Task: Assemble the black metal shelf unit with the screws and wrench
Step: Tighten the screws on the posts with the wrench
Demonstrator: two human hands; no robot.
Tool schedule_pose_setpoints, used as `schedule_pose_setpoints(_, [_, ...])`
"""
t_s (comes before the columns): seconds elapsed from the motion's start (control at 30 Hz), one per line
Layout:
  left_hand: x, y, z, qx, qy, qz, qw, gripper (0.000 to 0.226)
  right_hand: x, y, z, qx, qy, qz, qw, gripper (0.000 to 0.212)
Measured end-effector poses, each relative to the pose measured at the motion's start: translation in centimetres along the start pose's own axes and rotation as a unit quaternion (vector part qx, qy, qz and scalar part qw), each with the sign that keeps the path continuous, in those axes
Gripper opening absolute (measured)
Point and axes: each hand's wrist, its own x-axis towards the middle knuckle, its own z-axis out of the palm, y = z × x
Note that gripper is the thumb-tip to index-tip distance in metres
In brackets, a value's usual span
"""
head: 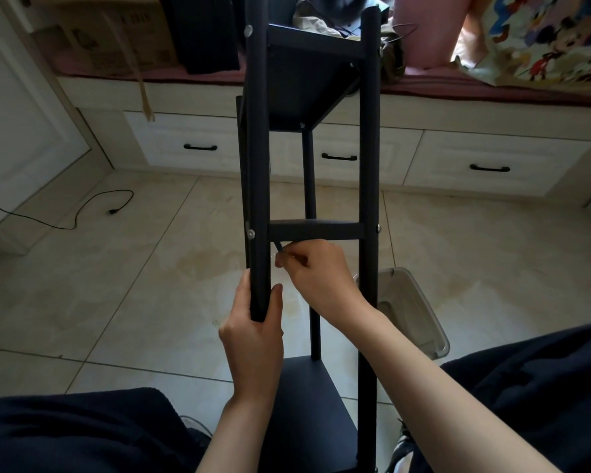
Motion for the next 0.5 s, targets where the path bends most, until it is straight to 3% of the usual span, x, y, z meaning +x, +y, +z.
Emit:
schedule_pose_setpoints(0.37, [0.0,0.1,0.0,0.007,-0.007,0.012,1.0,0.029,0.6,0.8,1.7,0.084,0.039,-0.055,0.994,0.017])
schedule_pose_setpoints(0.5, [0.0,-0.1,0.0,0.011,-0.004,0.018,1.0,0.034,1.1,1.6,2.7,0.098,0.085,-0.092,0.987,0.011])
